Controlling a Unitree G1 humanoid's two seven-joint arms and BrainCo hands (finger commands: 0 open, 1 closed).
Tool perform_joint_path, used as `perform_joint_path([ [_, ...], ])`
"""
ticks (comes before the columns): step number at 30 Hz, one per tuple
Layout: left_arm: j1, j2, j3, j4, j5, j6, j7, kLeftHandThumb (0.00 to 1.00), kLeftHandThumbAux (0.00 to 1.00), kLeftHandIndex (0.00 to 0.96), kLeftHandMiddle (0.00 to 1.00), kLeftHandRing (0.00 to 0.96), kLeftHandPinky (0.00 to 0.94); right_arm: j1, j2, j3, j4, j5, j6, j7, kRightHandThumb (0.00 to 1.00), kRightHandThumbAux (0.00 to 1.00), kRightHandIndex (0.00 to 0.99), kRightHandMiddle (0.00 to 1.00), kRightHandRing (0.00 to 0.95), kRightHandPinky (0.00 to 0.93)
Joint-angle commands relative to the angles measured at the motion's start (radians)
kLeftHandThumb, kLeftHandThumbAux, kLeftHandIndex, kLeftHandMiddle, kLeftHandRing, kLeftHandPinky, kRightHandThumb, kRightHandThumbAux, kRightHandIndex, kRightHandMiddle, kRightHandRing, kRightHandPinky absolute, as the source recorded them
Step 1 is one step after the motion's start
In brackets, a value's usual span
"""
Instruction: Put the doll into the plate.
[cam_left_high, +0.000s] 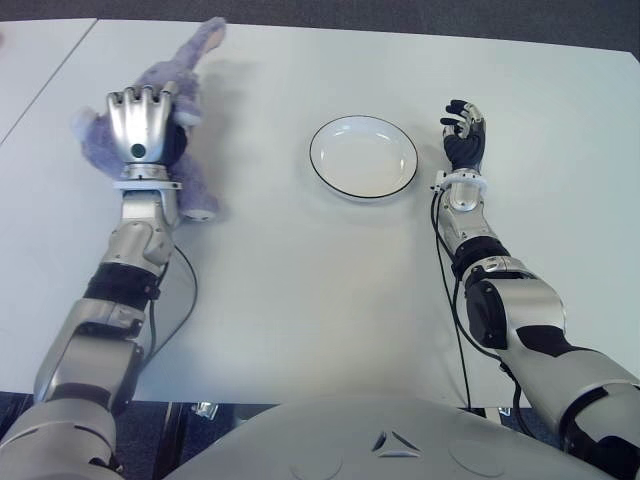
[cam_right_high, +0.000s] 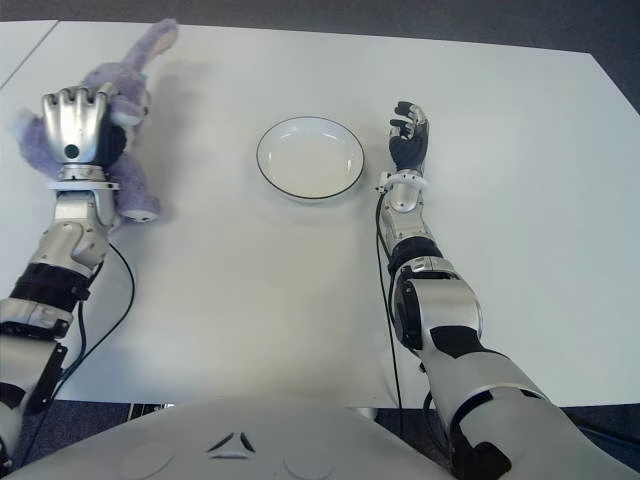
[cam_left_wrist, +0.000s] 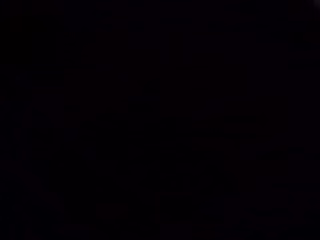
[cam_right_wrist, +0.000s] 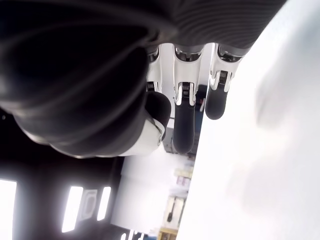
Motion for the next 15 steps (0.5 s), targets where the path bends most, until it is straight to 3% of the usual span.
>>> perform_joint_path([
  [1,0.051,-0.015,-0.072,-0.3,0.071,-0.015,-0.123,0.727,0.701,0.442,0.879,0.877,0.878,0.315,0.063,0.009,0.174,-0.023,0.032,0.026,0.874,0.898,0.238,0.27,0.297,0.205],
  [9,-0.013,0.028,-0.094,-0.348,0.098,-0.094,-0.175,0.725,0.7,0.442,0.867,0.86,0.866,0.311,0.06,0.016,0.176,-0.031,0.045,0.019,0.842,0.901,0.245,0.28,0.304,0.218],
  [15,-0.073,0.019,-0.107,-0.352,0.128,-0.129,-0.198,0.726,0.7,0.442,0.86,0.855,0.867,0.31,0.06,0.019,0.177,-0.035,0.044,0.018,0.82,0.902,0.246,0.291,0.319,0.228],
])
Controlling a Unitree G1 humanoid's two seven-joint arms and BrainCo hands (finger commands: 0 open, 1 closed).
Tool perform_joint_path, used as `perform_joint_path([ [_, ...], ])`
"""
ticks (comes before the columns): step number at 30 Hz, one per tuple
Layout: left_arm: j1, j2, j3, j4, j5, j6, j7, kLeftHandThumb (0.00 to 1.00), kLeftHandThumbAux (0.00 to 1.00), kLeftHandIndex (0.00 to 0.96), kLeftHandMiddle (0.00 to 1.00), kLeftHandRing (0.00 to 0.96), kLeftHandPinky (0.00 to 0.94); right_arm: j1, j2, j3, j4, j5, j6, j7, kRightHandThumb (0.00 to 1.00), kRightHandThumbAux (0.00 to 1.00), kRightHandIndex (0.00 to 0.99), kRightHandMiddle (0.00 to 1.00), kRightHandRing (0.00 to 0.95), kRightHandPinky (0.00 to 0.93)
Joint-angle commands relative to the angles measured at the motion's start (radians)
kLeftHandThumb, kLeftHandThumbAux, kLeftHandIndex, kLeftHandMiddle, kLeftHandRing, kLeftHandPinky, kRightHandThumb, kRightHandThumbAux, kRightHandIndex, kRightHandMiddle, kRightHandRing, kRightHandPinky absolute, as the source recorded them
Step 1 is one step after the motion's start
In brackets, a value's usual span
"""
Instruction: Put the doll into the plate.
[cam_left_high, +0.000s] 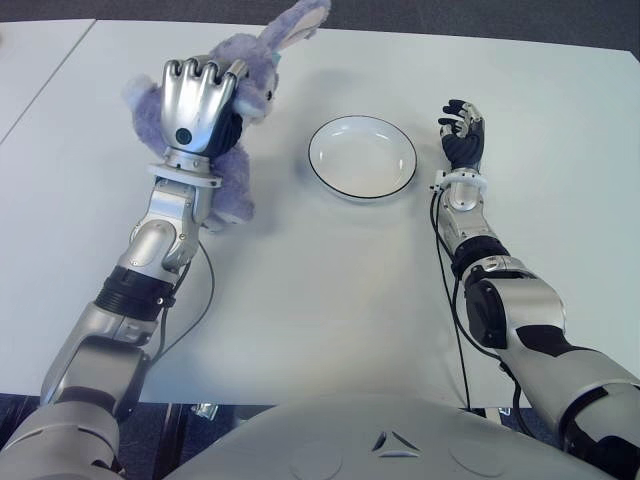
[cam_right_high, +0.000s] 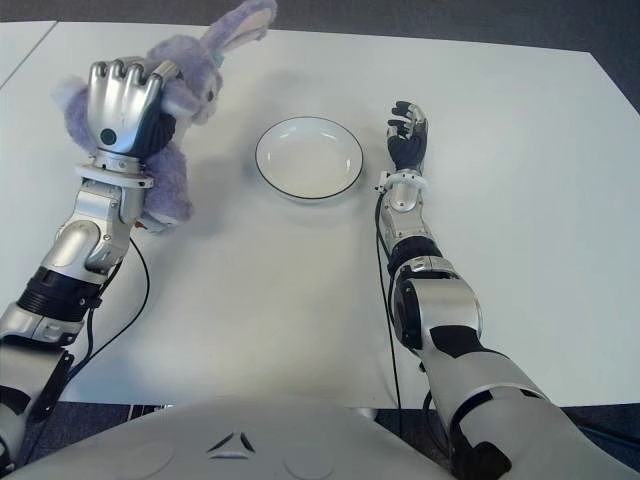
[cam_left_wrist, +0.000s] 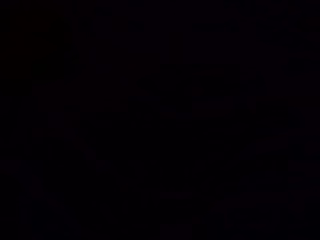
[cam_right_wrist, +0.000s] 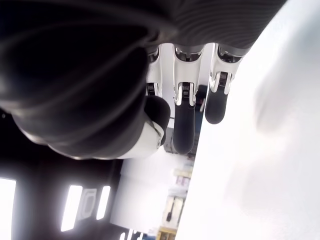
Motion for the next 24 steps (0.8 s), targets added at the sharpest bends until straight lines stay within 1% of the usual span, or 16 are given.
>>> perform_joint_path([
  [1,-0.073,0.026,-0.053,-0.066,0.071,-0.062,-0.073,0.726,0.7,0.442,0.859,0.854,0.866,0.312,0.058,0.019,0.177,-0.035,0.043,0.011,0.818,0.902,0.246,0.292,0.32,0.228],
  [6,-0.12,0.028,-0.069,-0.079,0.093,-0.095,-0.093,0.727,0.699,0.443,0.855,0.853,0.868,0.311,0.059,0.02,0.177,-0.036,0.043,0.011,0.797,0.906,0.256,0.297,0.311,0.225],
  [11,-0.143,0.03,-0.072,-0.083,0.102,-0.127,-0.095,0.729,0.698,0.443,0.855,0.854,0.872,0.309,0.062,0.021,0.177,-0.037,0.046,0.007,0.762,0.913,0.265,0.299,0.294,0.215],
  [15,-0.163,0.024,-0.078,-0.09,0.106,-0.152,-0.099,0.731,0.698,0.443,0.856,0.858,0.878,0.308,0.064,0.022,0.177,-0.036,0.047,0.006,0.742,0.918,0.267,0.299,0.29,0.224],
  [24,-0.197,0.006,-0.091,-0.084,0.091,-0.206,-0.107,0.733,0.697,0.443,0.858,0.863,0.881,0.309,0.071,0.02,0.175,-0.031,0.042,0.004,0.727,0.922,0.271,0.304,0.295,0.231],
])
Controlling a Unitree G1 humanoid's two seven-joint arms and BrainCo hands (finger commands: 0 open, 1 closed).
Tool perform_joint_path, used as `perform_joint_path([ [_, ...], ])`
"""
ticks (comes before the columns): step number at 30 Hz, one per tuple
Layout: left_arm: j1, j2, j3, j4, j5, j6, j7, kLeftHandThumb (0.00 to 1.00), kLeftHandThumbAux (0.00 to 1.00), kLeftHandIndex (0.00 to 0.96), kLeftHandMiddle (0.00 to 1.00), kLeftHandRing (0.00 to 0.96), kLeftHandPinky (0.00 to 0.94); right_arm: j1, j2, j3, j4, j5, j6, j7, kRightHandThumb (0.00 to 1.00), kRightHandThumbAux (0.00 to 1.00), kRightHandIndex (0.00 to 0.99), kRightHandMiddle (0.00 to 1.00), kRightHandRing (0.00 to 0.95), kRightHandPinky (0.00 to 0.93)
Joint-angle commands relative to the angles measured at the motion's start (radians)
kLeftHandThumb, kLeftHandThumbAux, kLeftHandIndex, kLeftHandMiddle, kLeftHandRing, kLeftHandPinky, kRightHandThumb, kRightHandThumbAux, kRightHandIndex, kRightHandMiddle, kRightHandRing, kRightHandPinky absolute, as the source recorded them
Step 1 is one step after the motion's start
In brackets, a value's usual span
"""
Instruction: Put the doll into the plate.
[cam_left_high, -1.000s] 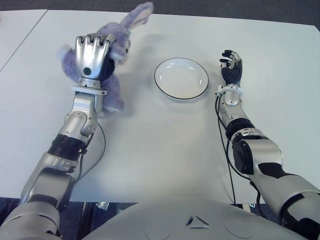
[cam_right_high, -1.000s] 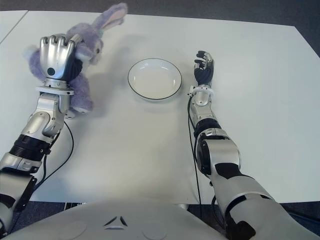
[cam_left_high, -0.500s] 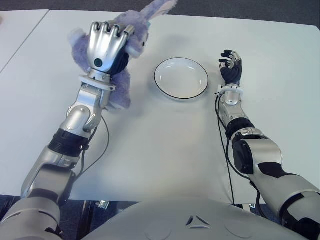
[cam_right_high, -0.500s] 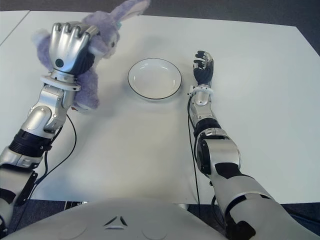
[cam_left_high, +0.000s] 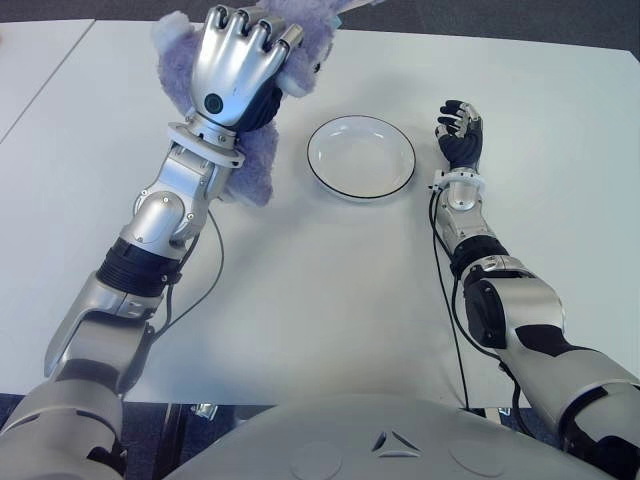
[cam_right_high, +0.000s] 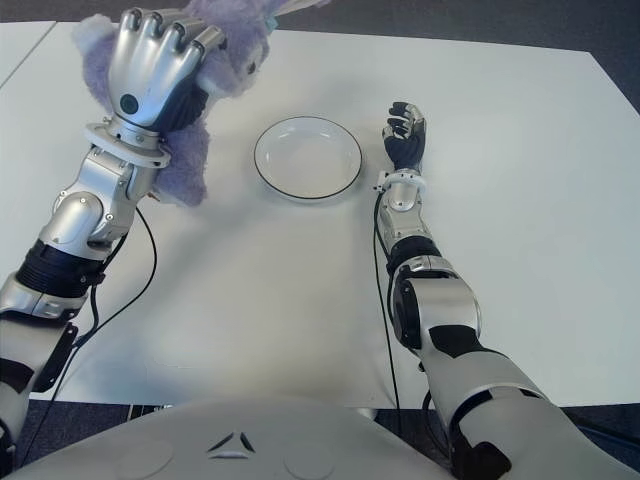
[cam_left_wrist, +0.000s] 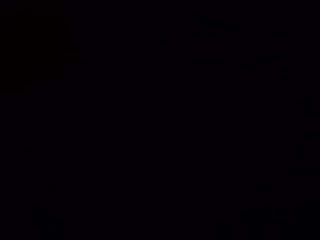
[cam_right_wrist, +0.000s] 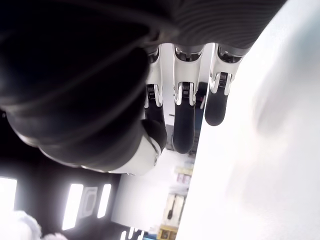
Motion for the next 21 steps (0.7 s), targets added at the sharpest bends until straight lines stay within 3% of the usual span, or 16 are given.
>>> perform_joint_path([
  [1,-0.055,0.002,-0.051,-0.019,0.019,-0.074,-0.065,0.733,0.697,0.443,0.858,0.863,0.881,0.31,0.068,0.015,0.175,-0.031,0.042,0.003,0.728,0.922,0.272,0.305,0.295,0.231],
  [11,-0.106,-0.034,-0.08,0.022,0.013,-0.097,-0.106,0.732,0.697,0.443,0.857,0.863,0.88,0.309,0.07,0.02,0.175,-0.035,0.044,0.003,0.737,0.923,0.263,0.305,0.293,0.233],
  [15,-0.164,-0.101,-0.128,0.122,0.037,-0.096,-0.08,0.732,0.697,0.444,0.854,0.861,0.878,0.309,0.072,0.021,0.175,-0.035,0.041,0.001,0.737,0.927,0.26,0.303,0.288,0.228],
  [21,-0.205,-0.152,-0.161,0.201,0.047,-0.092,-0.039,0.733,0.696,0.444,0.852,0.858,0.875,0.31,0.075,0.019,0.174,-0.032,0.039,0.001,0.746,0.929,0.254,0.301,0.284,0.222],
])
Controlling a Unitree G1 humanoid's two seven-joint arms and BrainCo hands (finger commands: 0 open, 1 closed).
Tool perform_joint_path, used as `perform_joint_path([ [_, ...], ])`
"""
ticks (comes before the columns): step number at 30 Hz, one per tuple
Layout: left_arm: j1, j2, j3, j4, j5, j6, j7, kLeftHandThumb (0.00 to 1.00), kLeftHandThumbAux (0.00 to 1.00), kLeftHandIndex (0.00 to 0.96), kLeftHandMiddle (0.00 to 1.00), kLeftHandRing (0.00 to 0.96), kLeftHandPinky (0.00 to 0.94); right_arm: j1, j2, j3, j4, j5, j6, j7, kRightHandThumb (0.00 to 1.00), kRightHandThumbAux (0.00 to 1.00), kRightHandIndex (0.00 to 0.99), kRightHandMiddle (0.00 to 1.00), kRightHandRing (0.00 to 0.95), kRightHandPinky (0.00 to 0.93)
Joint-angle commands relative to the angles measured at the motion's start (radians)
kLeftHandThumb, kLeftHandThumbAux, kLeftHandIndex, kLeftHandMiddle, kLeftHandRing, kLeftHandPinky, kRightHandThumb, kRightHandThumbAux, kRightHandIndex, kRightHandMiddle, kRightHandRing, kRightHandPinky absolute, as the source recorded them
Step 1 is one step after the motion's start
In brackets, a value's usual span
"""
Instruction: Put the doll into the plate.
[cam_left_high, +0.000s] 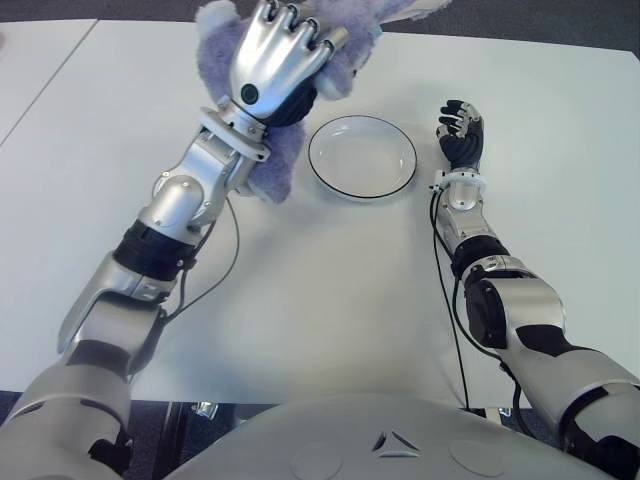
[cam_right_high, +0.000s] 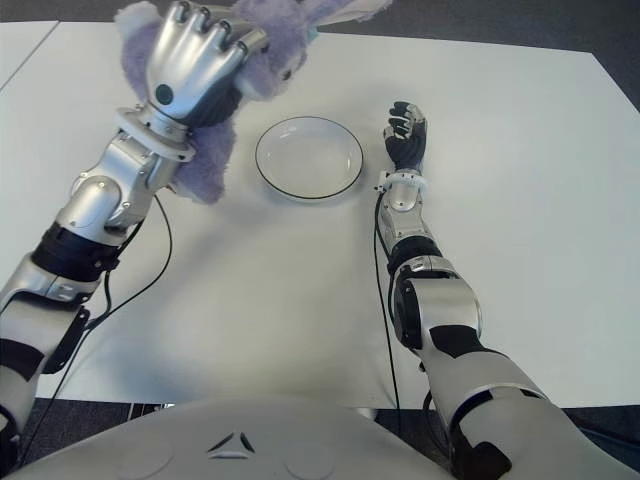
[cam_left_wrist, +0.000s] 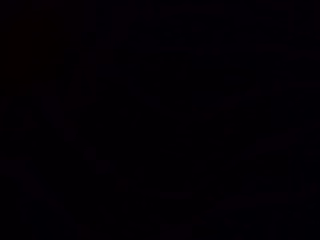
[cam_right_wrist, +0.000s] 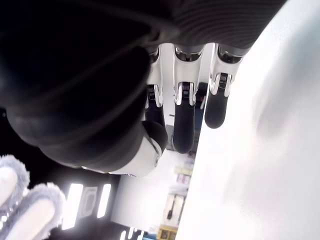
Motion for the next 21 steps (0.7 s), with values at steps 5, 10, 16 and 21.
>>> perform_joint_path([
  [5,-0.119,-0.113,-0.096,0.184,0.039,-0.025,0.034,0.734,0.696,0.444,0.85,0.856,0.877,0.312,0.082,0.021,0.173,-0.035,0.036,-0.008,0.756,0.929,0.254,0.3,0.285,0.216],
  [10,-0.165,-0.16,-0.118,0.284,0.025,-0.034,0.056,0.734,0.696,0.444,0.849,0.855,0.877,0.313,0.085,0.024,0.172,-0.034,0.034,-0.015,0.775,0.924,0.257,0.301,0.289,0.217],
  [16,-0.205,-0.216,-0.143,0.397,0.02,-0.038,0.087,0.734,0.696,0.444,0.847,0.854,0.875,0.314,0.088,0.024,0.172,-0.031,0.036,-0.021,0.778,0.921,0.261,0.302,0.291,0.211],
  [21,-0.214,-0.255,-0.163,0.49,0.021,-0.027,0.131,0.733,0.696,0.444,0.841,0.848,0.865,0.315,0.091,0.021,0.172,-0.027,0.035,-0.021,0.807,0.915,0.261,0.3,0.303,0.217],
])
